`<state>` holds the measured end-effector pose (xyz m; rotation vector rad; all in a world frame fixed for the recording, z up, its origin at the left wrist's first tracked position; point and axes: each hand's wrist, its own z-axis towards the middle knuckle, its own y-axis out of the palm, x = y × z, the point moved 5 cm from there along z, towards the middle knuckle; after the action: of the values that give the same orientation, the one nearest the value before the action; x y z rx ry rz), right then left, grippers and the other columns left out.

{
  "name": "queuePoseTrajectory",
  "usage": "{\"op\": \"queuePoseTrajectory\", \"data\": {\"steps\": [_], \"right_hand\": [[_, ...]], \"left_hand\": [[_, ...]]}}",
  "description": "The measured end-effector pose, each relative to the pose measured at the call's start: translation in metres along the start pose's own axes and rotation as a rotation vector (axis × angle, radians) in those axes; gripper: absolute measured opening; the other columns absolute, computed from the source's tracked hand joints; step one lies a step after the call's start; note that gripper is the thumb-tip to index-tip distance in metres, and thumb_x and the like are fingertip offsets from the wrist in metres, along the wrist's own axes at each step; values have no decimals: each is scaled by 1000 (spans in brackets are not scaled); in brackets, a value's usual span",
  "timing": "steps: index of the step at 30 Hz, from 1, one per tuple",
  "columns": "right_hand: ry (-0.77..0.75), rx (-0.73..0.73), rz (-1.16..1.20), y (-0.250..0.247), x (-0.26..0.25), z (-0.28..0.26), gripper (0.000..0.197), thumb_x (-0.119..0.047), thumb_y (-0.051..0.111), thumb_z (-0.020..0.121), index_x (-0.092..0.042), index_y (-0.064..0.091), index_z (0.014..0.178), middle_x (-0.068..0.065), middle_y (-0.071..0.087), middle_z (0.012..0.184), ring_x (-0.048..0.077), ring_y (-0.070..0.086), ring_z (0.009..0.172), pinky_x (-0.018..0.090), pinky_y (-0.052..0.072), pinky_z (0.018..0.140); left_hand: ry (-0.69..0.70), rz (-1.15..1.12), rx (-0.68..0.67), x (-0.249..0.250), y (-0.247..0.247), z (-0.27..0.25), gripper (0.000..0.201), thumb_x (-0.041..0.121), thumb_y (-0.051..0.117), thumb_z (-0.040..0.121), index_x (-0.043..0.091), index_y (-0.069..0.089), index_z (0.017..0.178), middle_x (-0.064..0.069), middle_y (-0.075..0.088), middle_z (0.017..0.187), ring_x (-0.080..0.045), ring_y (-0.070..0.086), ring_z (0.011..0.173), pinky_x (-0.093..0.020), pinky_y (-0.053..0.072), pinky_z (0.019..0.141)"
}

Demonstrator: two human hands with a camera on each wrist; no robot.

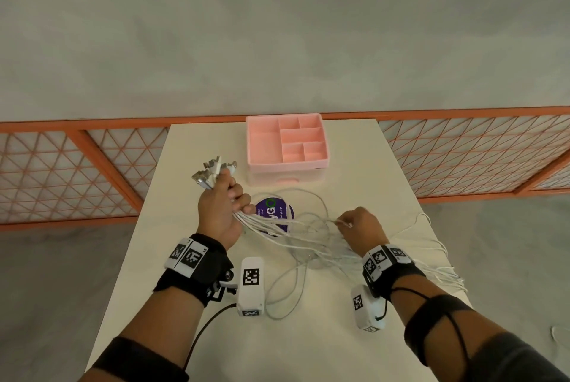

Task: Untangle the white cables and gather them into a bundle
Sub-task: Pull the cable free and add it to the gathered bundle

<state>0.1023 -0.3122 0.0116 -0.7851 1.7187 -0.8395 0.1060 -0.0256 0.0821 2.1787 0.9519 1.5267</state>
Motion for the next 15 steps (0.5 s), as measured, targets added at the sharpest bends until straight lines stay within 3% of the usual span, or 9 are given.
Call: {"op": "queuePoseTrajectory", "data": {"steps": [2,4,7,10,12,15], "right_hand": [[33,96,-30,-14,0,3,19,-36,65,92,-21,76,96,6,53,98,29,54,99,32,44,83],[7,124,147,-34,-15,5,21,-38,68,89,-19,76,91,9,62,95,23,58,89,32,47,82],[-148,4,516,-60,-62,-4,14,-20,68,90,-15,75,79,8,69,69,16,61,59,32,52,63],[-261,-107,892,-79,-108,-15,29,9,48,91,-4,74,94,14,70,80,24,66,71,32,54,64],[-289,-182,1100,-87,-130,-23,34,9,41,85,1,73,95,19,67,83,31,65,73,36,54,67],[-355,-187,1075,-91,-149,-31,16,0,55,91,2,71,88,18,63,77,28,61,62,32,51,58]], "left_hand": [[-30,86,-26,-5,0,-1,38,36,51,103,19,45,70,6,31,54,-8,26,41,-21,30,41],[-60,185,-44,-14,0,-3,36,35,54,102,19,46,71,6,31,55,-8,26,41,-21,27,40],[-76,339,-75,-26,3,-8,28,29,63,98,19,50,75,5,28,56,-9,24,43,-21,24,41],[-81,431,-111,-34,9,-11,28,22,68,95,15,49,75,6,23,55,-10,22,45,-21,22,41],[-85,432,-108,-34,13,-12,23,21,69,94,11,52,81,6,23,56,-10,22,45,-21,22,41],[-71,389,-83,-28,14,-12,20,21,69,94,14,55,81,3,26,60,-9,22,45,-21,21,42]]}}
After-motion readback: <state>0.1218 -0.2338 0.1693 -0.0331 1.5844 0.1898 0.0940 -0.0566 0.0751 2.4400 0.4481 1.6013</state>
